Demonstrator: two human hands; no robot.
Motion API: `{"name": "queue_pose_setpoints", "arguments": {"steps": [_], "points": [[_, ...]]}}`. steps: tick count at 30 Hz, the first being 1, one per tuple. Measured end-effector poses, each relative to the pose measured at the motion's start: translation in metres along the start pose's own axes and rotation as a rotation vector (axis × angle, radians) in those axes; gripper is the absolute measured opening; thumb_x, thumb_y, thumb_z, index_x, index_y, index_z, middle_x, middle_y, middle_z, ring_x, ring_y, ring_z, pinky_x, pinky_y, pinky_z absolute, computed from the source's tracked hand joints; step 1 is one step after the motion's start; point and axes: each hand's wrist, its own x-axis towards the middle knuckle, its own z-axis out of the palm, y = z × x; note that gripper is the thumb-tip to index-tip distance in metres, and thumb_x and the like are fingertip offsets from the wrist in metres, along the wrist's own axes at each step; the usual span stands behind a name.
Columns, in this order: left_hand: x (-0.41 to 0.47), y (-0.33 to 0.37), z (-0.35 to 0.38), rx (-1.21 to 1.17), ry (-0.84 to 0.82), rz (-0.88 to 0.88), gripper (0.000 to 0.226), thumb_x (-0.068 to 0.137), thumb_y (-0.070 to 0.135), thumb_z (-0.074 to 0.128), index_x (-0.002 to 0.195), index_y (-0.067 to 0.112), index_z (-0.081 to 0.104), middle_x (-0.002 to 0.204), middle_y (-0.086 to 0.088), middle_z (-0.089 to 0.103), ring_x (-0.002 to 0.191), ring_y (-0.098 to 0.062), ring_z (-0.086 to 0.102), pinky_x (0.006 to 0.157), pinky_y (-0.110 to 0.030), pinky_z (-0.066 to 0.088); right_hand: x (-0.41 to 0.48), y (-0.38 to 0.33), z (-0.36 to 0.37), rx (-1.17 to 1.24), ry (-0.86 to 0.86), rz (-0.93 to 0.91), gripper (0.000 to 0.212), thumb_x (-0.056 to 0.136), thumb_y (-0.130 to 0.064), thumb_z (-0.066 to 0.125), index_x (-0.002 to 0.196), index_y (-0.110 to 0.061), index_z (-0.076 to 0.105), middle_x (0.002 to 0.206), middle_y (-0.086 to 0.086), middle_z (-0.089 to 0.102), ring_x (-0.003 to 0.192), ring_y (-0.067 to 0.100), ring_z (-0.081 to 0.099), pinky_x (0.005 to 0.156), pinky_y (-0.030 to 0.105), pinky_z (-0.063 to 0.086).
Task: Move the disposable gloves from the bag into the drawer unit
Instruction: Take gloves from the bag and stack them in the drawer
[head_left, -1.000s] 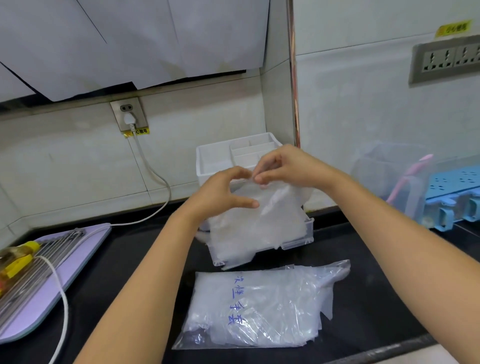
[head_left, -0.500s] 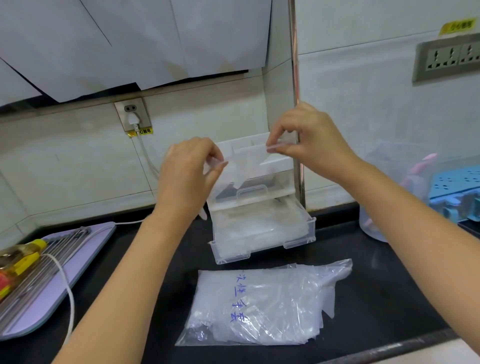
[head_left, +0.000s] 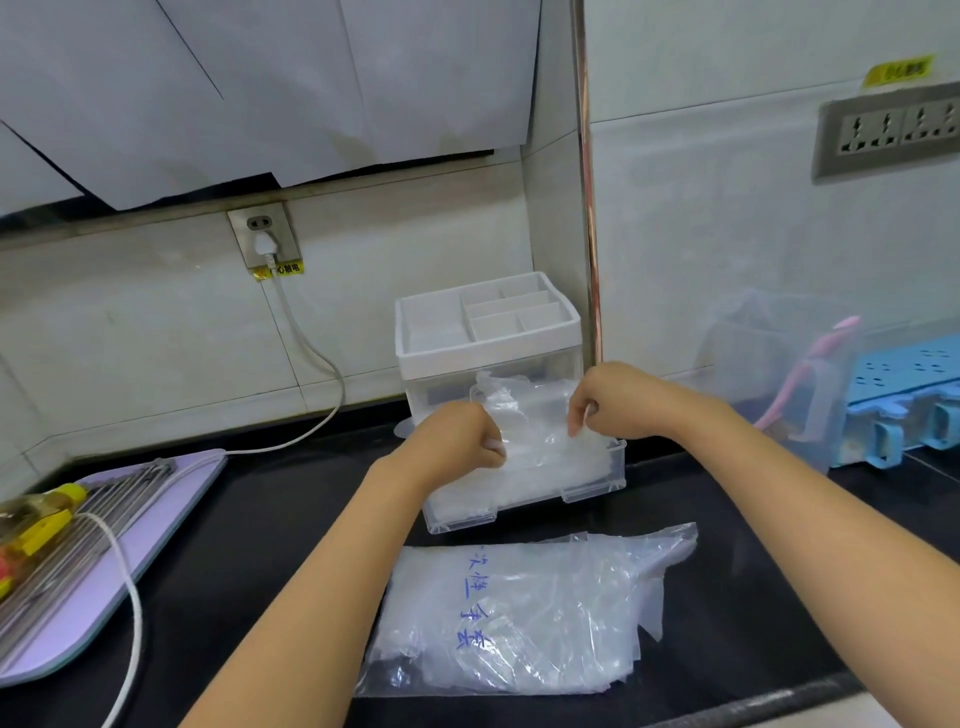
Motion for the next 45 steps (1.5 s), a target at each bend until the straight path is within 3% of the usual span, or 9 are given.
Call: {"name": "queue_pose_setpoints", "arguments": {"steps": [6, 14, 17, 27, 32, 36, 40, 42, 45], "points": [[0.013, -0.003, 0.009, 0.006, -0.033, -0.015, 0.013, 0.084, 0.016, 0.067, 0.084, 0.006, 0.074, 0.086, -0.002, 0.073, 0.080, -0.017, 0.064, 0.080, -0.034, 0.054, 0.004, -0.027, -0.010, 0.363, 0.002, -0.017, 0.033, 0.093, -0.006, 0.046, 0.103, -0.020, 0.074, 0.110, -0.010, 0.067, 0.100, 0.002, 0.058, 0.088, 0.017, 0.040], [-0.001, 0.009, -0.005, -0.240, -0.243, -0.153, 0.039, 0.092, 0.055, 0.048, 0.089, 0.023, 0.070, 0.089, 0.006, 0.066, 0.080, -0.012, 0.056, 0.077, -0.027, 0.046, 0.030, -0.039, 0.027, -0.047, -0.373, 0.045, 0.050, 0.093, -0.007, 0.045, 0.141, -0.020, 0.046, 0.145, 0.000, 0.046, 0.128, 0.021, 0.045, 0.099, 0.029, 0.037], [0.009, 0.013, -0.001, -0.416, -0.069, -0.235, 0.035, 0.100, 0.031, 0.042, 0.108, 0.010, 0.069, 0.110, -0.006, 0.069, 0.096, -0.021, 0.062, 0.091, -0.037, 0.048, 0.034, -0.038, 0.031, -0.146, -0.463, 0.044, 0.057, 0.095, -0.011, 0.041, 0.149, -0.027, 0.031, 0.152, 0.000, 0.034, 0.135, 0.023, 0.037, 0.105, 0.033, 0.032], [0.030, 0.018, 0.011, 0.198, -0.386, -0.419, 0.046, 0.094, 0.030, 0.050, 0.136, 0.011, 0.046, 0.134, -0.009, 0.050, 0.120, -0.029, 0.049, 0.097, -0.039, 0.040, 0.039, -0.042, 0.030, -0.097, -0.510, 0.169, 0.063, 0.094, -0.004, 0.042, 0.151, -0.022, 0.023, 0.156, 0.005, 0.025, 0.135, 0.025, 0.038, 0.103, 0.029, 0.036], [0.024, 0.015, -0.007, 0.224, -0.457, -0.442, 0.037, 0.094, 0.017, 0.050, 0.128, 0.004, 0.054, 0.120, -0.016, 0.061, 0.112, -0.032, 0.059, 0.093, -0.036, 0.048, 0.045, -0.040, 0.034, -0.152, -0.380, 0.197, 0.034, 0.091, 0.001, 0.044, 0.124, 0.002, 0.053, 0.118, 0.013, 0.057, 0.096, 0.027, 0.058, 0.075, 0.027, 0.045], [0.023, 0.018, -0.006, 0.173, -0.475, -0.446, 0.035, 0.093, 0.009, 0.046, 0.127, 0.002, 0.053, 0.115, -0.021, 0.062, 0.091, -0.031, 0.062, 0.090, -0.036, 0.051, 0.042, -0.048, 0.033, 0.089, -0.245, 0.375, 0.031, 0.090, 0.011, 0.037, 0.066, -0.010, 0.037, 0.067, 0.002, 0.030, 0.053, 0.013, 0.023, 0.039, 0.015, 0.023], [0.021, 0.017, -0.004, 0.160, -0.444, -0.429, 0.033, 0.095, 0.012, 0.047, 0.125, 0.002, 0.054, 0.089, -0.013, 0.055, 0.078, -0.024, 0.048, 0.076, -0.034, 0.049, 0.031, -0.038, 0.029, 0.253, -0.201, 0.307, 0.022, 0.095, -0.004, 0.043, 0.078, -0.003, 0.056, 0.090, 0.009, 0.054, 0.072, 0.013, 0.051, 0.071, 0.022, 0.044], [0.020, 0.016, -0.001, 0.159, -0.412, -0.415, 0.033, 0.095, 0.014, 0.047, 0.125, 0.005, 0.054, 0.117, -0.014, 0.060, 0.077, -0.022, 0.044, 0.071, -0.032, 0.042, 0.019, -0.027, 0.020, 0.386, -0.129, 0.252, 0.024, 0.093, -0.017, 0.053, 0.111, -0.008, 0.066, 0.117, 0.005, 0.063, 0.105, 0.019, 0.060, 0.097, 0.033, 0.045], [0.016, 0.015, 0.001, 0.162, -0.333, -0.412, 0.036, 0.094, 0.024, 0.052, 0.128, 0.009, 0.053, 0.121, -0.009, 0.058, 0.093, -0.022, 0.050, 0.085, -0.032, 0.043, -0.010, -0.013, 0.008, 0.666, -0.013, 0.107, 0.019, 0.092, -0.019, 0.058, 0.105, -0.020, 0.072, 0.105, -0.005, 0.071, 0.098, 0.008, 0.066, 0.097, 0.028, 0.047]]}}
